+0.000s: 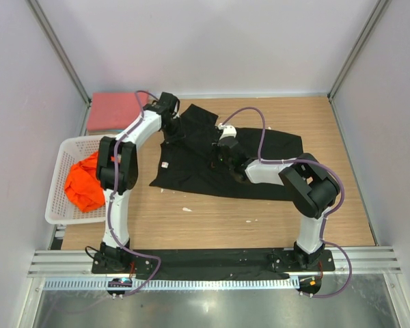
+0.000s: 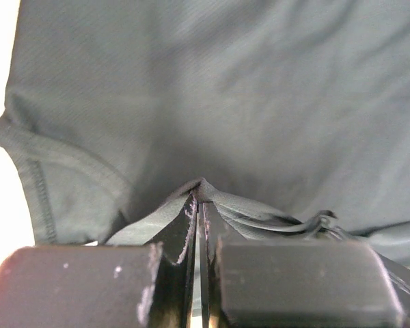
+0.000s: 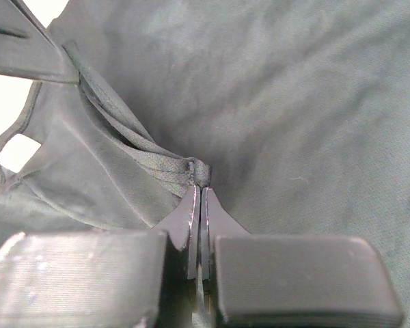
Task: Fold and stack the t-shirts
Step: Fold the tshirt
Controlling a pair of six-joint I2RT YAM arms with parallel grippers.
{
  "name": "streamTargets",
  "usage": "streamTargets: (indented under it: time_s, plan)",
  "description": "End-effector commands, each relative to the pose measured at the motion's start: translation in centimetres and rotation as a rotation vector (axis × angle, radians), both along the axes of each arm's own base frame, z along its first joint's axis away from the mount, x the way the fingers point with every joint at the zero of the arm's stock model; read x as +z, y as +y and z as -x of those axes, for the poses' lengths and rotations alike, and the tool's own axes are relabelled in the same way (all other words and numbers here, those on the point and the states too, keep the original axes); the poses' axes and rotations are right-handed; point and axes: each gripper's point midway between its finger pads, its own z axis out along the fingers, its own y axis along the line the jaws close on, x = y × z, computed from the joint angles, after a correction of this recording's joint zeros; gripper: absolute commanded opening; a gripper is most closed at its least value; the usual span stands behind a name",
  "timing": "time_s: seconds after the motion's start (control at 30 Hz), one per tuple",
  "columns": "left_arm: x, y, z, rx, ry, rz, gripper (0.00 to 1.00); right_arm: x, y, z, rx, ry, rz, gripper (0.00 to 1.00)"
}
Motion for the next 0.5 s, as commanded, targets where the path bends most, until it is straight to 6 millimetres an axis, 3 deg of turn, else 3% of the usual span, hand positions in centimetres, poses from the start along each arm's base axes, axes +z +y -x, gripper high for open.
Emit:
streamTargets:
  time_s: [0.0,0.27,0.37,0.43,0.47]
  plan:
    - [1.1,-1.2,-1.9,-0.03,-0.068,0.062,0.0,1.7,-0.2,-1.3,-0.068,-0.037,-0.024,0.01]
    - [1.3,-2.1,-2.6,-0.078,-0.09,0.098,0.0,1.4,-0.9,-0.8,-0.081,-0.03,-0.003,0.01]
    - [2.9,-1.8,-3.4,-0.081,-0.141,0.084,0.12,1.5,-1.4,-0.9,-0.108,-0.031,0.011,0.1]
    - [3.6,-0.8,-3.3,-0.065,-0.147,0.031,0.25,1.7,-2.1,-0.9,-0.138,-0.015,0.039,0.23]
    - [4.7,0.0,-2.5,-0.063,-0.14,-0.005,0.27,1.8,-2.5,-0.8,-0.148,-0.003,0.056,0.25]
